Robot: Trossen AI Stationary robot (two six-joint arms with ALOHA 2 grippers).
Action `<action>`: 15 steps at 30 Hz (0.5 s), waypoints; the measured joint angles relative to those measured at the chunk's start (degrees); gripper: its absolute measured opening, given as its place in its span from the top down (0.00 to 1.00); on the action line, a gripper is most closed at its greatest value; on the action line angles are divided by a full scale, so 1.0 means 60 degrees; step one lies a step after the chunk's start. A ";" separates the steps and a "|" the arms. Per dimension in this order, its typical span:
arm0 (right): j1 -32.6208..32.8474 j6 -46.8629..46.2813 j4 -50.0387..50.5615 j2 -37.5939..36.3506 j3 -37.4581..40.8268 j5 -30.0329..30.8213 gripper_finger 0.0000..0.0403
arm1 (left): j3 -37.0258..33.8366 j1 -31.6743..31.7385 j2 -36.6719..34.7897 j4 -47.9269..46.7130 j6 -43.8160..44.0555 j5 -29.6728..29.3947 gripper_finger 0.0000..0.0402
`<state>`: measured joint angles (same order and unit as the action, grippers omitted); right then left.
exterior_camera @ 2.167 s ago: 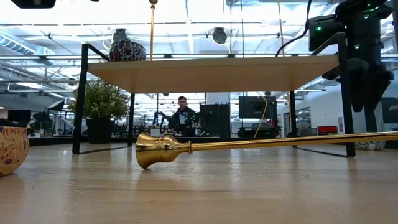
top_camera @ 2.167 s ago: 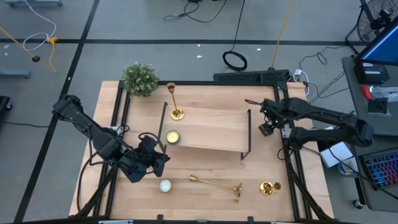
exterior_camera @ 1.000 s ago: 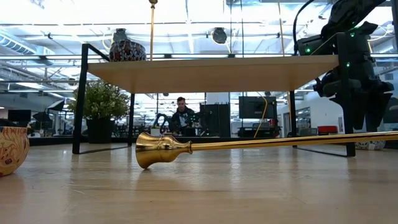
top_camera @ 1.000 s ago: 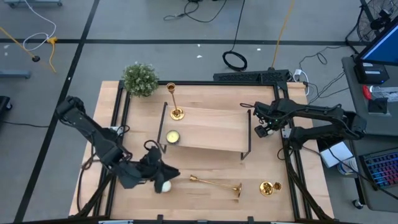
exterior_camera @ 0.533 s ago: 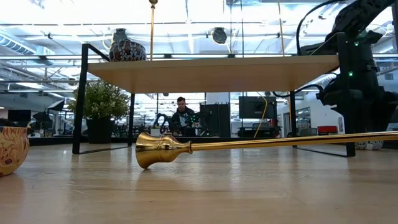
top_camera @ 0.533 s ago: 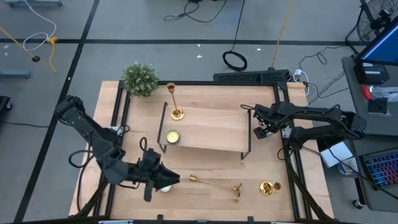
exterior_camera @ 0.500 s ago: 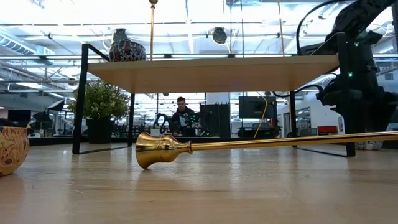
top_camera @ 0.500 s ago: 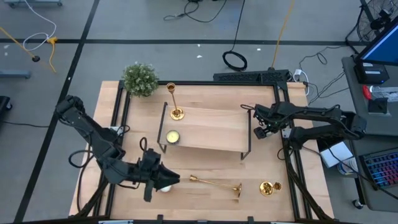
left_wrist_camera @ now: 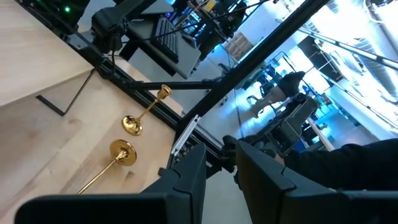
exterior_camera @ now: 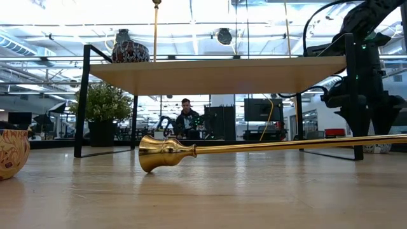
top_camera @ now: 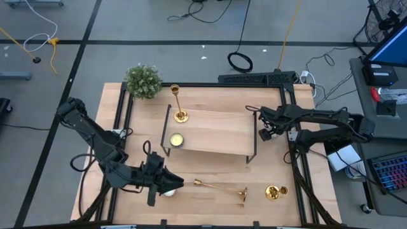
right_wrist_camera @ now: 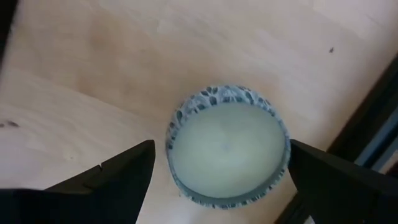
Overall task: Pick & Place candle stick holders
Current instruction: Put the blue scented candle on the shelf
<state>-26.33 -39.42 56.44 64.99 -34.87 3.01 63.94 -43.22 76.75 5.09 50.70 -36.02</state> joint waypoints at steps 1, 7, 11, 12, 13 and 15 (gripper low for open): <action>0.0000 0.0000 -0.0049 0.0000 0.0035 -0.0015 0.12 | 0.0000 0.0000 0.0000 -0.0031 0.0027 -0.0010 0.77; 0.0000 -0.0029 -0.0174 -0.0004 0.0489 -0.0302 0.12 | 0.0000 0.0000 0.0000 -0.0152 0.0146 -0.0010 0.77; 0.0004 -0.0111 -0.0376 -0.0011 0.0758 -0.0514 0.13 | 0.0000 0.0000 0.0000 -0.0183 0.0149 -0.0013 0.77; 0.0004 -0.0133 -0.0381 -0.0011 0.0769 -0.0498 0.13 | 0.0000 0.0000 0.0000 -0.0183 0.0149 -0.0013 0.77; 0.0004 -0.0136 -0.0386 -0.0014 0.0773 -0.0464 0.14 | 0.0000 0.0000 0.0000 -0.0183 0.0149 -0.0013 0.77; 0.0007 -0.0135 -0.0409 -0.0023 0.0776 -0.0384 0.17 | 0.0000 0.0000 0.0000 -0.0187 0.0152 -0.0013 0.77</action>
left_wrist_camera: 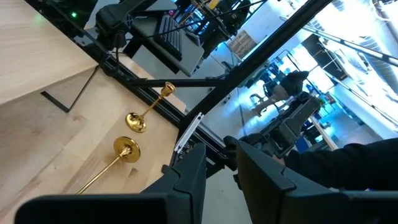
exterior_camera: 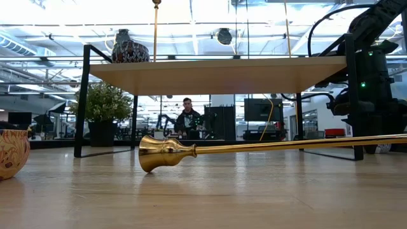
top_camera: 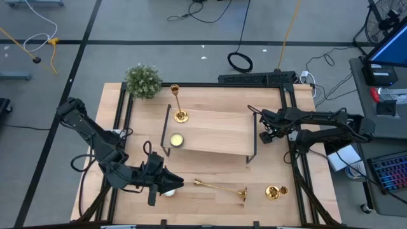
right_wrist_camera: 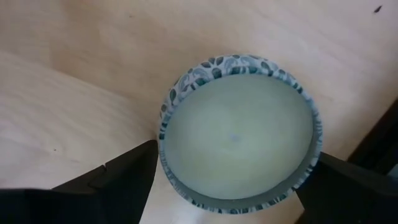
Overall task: Pick & Place candle stick holders
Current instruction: Put the blue scented candle on the shelf
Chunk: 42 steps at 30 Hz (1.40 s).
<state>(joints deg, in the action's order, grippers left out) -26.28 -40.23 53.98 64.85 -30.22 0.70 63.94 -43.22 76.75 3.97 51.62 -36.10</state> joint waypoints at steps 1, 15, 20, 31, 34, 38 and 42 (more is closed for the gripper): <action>0.0000 0.0000 -0.0019 -0.0017 0.0004 0.0021 0.19 | 0.0000 0.0000 0.0000 0.0003 0.0000 0.0000 0.77; -0.0004 0.0033 -0.0393 -0.0075 0.0022 0.0086 0.25 | 0.0000 0.0011 0.0000 -0.0503 0.0412 -0.0018 0.77; -0.0004 0.0081 -0.0406 -0.0075 0.0022 0.0092 0.22 | 0.0000 0.0011 0.0000 -0.0707 0.0421 -0.0076 0.77; -0.0004 0.0141 -0.0923 -0.0072 0.0022 0.0143 0.11 | 0.0000 0.0153 0.0000 -0.0896 0.0442 -0.0069 0.77; -0.0004 0.0161 -0.1087 -0.0072 0.0025 0.0145 0.10 | 0.0000 0.0142 0.0000 -0.0922 0.0488 -0.0062 0.77; -0.0004 0.0146 -0.1098 -0.0072 0.0025 0.0136 0.13 | 0.0000 0.0146 0.0000 -0.0922 0.0488 -0.0066 0.77; -0.0004 0.0144 -0.1077 -0.0072 0.0025 0.0118 0.18 | 0.0000 0.0146 0.0000 -0.0922 0.0488 -0.0062 0.77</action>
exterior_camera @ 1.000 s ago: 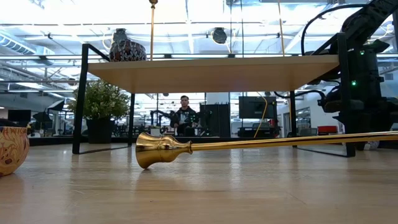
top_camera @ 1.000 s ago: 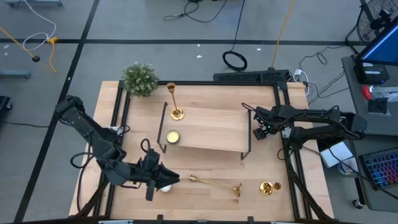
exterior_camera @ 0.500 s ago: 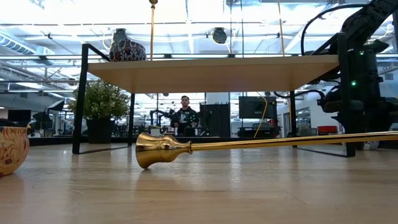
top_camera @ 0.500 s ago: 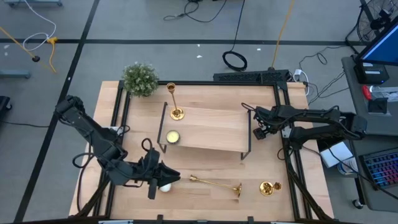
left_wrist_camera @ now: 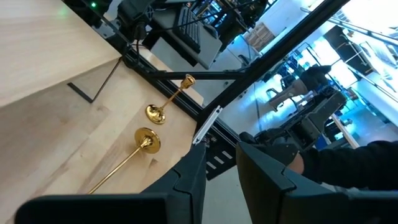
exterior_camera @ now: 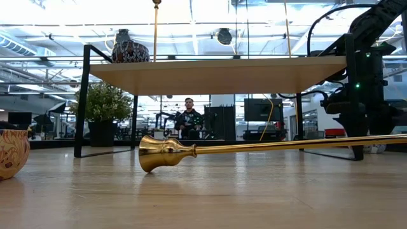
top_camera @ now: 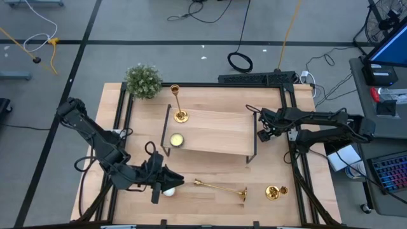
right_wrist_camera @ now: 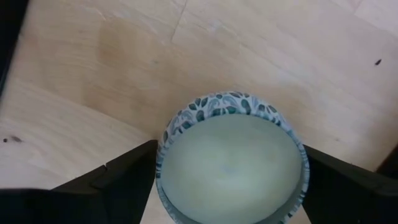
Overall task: Pick & Place candle stick holders
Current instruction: Put the blue scented candle on the shelf
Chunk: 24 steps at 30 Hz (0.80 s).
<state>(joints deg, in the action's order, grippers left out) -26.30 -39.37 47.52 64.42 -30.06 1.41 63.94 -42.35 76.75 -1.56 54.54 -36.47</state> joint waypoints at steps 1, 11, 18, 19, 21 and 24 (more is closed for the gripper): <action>0.0000 -0.0001 0.0001 0.0000 0.0000 -0.0001 0.20 | 0.0000 0.0000 0.0000 0.0000 0.0000 0.0000 0.77; 0.0000 -0.0109 0.0149 0.0000 -0.0004 -0.0018 0.25 | 0.0000 0.0000 0.0000 -0.0026 -0.0004 -0.0004 0.77; 0.0000 -0.0081 0.0616 -0.0007 -0.0009 -0.0312 0.25 | 0.0000 0.0000 0.0000 -0.0033 0.0004 -0.0004 0.77; 0.0000 -0.0079 0.0671 -0.0011 -0.0023 -0.0474 0.25 | 0.0000 0.0000 0.0000 -0.0033 0.0007 -0.0004 0.77; 0.0000 -0.0066 0.0840 -0.0007 -0.0093 -0.0819 0.26 | 0.0000 0.0000 0.0000 -0.0034 0.0007 -0.0004 0.77; 0.0000 0.0012 0.1214 -0.0024 -0.0339 -0.1051 0.25 | 0.0000 0.0000 0.0000 -0.0059 0.0011 -0.0004 0.77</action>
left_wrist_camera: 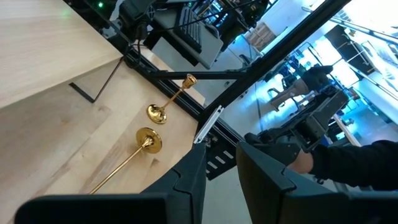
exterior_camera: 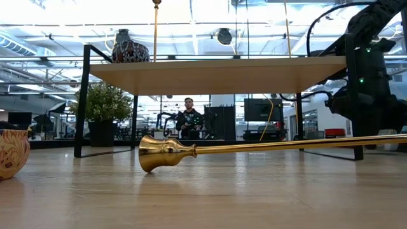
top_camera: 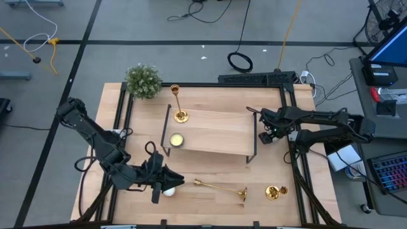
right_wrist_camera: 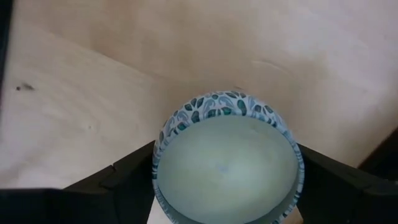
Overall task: Pick & Place candle stick holders
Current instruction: Put the blue scented candle on the shelf
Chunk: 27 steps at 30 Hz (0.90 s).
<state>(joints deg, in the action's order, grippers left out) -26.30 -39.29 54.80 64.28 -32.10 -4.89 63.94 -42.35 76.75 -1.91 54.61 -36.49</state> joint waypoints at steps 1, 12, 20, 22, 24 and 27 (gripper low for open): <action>0.0000 0.0080 0.0139 -0.0014 -0.0116 0.0008 0.25 | 0.0000 0.0000 0.0000 -0.0010 -0.0003 0.0000 0.77; 0.0002 0.0900 0.1960 -0.0023 -0.2008 0.0074 0.26 | 0.0000 0.0000 0.0000 -0.0014 -0.0011 0.0007 0.77; 0.0001 0.1444 0.3605 -0.0030 -0.3547 0.0262 0.24 | 0.0000 0.0000 0.0000 -0.0011 -0.0036 0.0033 0.77; 0.0000 0.1604 0.4087 -0.0031 -0.3919 0.0547 0.25 | 0.0000 0.0000 0.0000 -0.0014 -0.0080 0.0033 0.77; 0.0000 0.1697 0.4594 -0.0031 -0.4270 0.0643 0.26 | 0.0000 0.0000 0.0000 -0.0014 -0.0085 0.0033 0.77; 0.0000 0.1847 0.5213 -0.0040 -0.4825 0.0638 0.25 | 0.0000 0.0000 0.0000 -0.0021 -0.0117 0.0033 0.77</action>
<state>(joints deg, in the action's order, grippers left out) -26.30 -28.21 86.08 64.04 -61.05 -1.06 63.94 -42.35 76.75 -2.04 53.91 -36.29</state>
